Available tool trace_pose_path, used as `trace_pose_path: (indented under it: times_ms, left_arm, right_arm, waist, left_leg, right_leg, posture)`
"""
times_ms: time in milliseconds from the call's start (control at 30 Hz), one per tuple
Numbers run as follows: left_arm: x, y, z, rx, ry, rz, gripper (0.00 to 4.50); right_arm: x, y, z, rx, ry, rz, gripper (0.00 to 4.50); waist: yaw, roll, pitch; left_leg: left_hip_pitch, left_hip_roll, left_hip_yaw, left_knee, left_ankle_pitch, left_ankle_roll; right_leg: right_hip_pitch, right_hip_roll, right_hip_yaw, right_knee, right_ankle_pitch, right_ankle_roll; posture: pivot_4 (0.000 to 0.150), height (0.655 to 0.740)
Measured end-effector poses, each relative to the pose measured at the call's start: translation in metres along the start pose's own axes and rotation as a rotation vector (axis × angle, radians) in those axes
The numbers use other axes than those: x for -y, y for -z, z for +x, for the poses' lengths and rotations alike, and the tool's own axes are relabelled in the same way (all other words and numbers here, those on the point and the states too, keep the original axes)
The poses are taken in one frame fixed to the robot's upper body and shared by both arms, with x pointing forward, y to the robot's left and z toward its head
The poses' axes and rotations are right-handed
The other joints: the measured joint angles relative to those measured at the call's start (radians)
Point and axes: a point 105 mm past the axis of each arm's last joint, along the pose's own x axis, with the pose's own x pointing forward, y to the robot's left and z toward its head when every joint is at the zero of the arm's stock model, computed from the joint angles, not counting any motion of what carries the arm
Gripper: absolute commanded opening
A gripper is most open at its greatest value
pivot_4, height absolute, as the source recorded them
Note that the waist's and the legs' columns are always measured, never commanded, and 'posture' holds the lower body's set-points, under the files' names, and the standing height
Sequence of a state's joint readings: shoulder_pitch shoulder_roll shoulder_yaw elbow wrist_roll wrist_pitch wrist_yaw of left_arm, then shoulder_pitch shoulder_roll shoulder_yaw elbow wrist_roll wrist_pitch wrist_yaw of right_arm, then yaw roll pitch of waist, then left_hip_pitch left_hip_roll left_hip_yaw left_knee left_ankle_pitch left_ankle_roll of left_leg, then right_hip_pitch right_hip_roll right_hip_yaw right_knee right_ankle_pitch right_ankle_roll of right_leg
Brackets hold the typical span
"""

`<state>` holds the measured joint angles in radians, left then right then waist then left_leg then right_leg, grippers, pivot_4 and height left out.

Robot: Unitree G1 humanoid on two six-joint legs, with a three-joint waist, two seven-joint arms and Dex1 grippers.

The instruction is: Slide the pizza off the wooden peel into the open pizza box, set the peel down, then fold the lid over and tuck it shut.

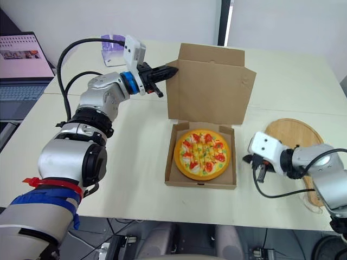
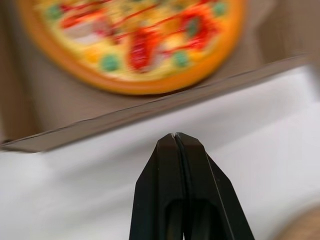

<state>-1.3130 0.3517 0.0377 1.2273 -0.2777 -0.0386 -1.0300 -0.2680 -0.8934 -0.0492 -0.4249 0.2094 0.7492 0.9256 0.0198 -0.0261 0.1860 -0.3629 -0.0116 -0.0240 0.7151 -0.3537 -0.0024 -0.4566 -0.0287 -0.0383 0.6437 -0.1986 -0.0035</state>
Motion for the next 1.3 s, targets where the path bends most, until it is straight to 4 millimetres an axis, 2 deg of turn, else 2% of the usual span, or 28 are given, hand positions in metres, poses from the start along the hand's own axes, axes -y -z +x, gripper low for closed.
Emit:
trace_pose_path:
  times_ms: [133,233,333,567,700,1033,1300]
  left_arm:
    - [0.006,-0.009,0.003,0.038,0.047,0.027,0.00]
    - [0.010,-0.012,0.003,0.051,0.086,0.038,0.00]
    - [0.012,-0.014,0.002,0.058,0.102,0.046,0.00]
    - [0.013,-0.015,0.001,0.061,0.117,0.057,0.00]
    - [0.014,-0.014,0.001,0.059,0.123,0.061,0.00]
    - [0.013,-0.012,0.000,0.062,0.117,0.057,0.00]
    - [0.016,-0.017,0.002,0.069,0.119,0.076,0.00]
  right_arm:
    - [0.045,-0.028,-0.007,0.172,0.202,0.122,2.32]
    - [0.074,-0.047,-0.019,0.266,0.310,0.185,3.38]
    - [0.089,-0.057,-0.026,0.315,0.346,0.220,4.45]
    - [0.100,-0.071,-0.010,0.394,0.303,0.317,4.45]
    - [0.105,-0.075,-0.004,0.414,0.291,0.353,3.54]
    - [0.106,-0.078,-0.004,0.426,0.280,0.363,0.02]
    - [0.104,-0.080,-0.009,0.411,0.331,0.345,0.02]
  waist:
    - [-0.003,0.000,0.000]
    - [-0.003,0.000,0.000]
    - [-0.003,0.000,0.000]
    - [-0.004,0.001,0.000]
    - [-0.007,0.001,0.000]
    - [-0.007,0.001,0.000]
    - [-0.007,0.001,0.000]
  left_leg:
    - [0.000,0.001,0.000,0.000,0.000,0.000]
    - [0.000,0.001,-0.001,-0.001,0.000,0.000]
    - [0.000,0.000,-0.001,-0.001,0.000,0.001]
    - [0.000,0.001,0.000,-0.001,-0.001,0.002]
    - [0.000,0.001,0.000,-0.001,-0.001,0.002]
    - [-0.001,0.001,0.000,0.000,-0.001,0.002]
    - [-0.001,0.001,0.000,0.000,-0.001,0.002]
  right_leg:
    - [0.000,0.001,0.000,0.001,0.000,0.000]
    - [-0.001,0.001,0.000,0.001,0.000,0.000]
    - [-0.001,0.001,0.000,0.001,0.000,0.000]
    - [-0.001,0.001,0.000,0.001,0.000,0.000]
    - [-0.001,0.001,0.001,0.001,0.000,0.000]
    - [-0.001,0.001,0.001,0.002,0.000,0.000]
    - [-0.002,0.001,0.001,0.002,0.000,-0.001]
  posture:
    - [0.150,0.7192]
    - [0.150,0.7192]
    - [0.150,0.7192]
    - [0.150,0.7192]
    - [0.150,0.7192]
    - [0.150,0.7192]
    - [0.150,0.7192]
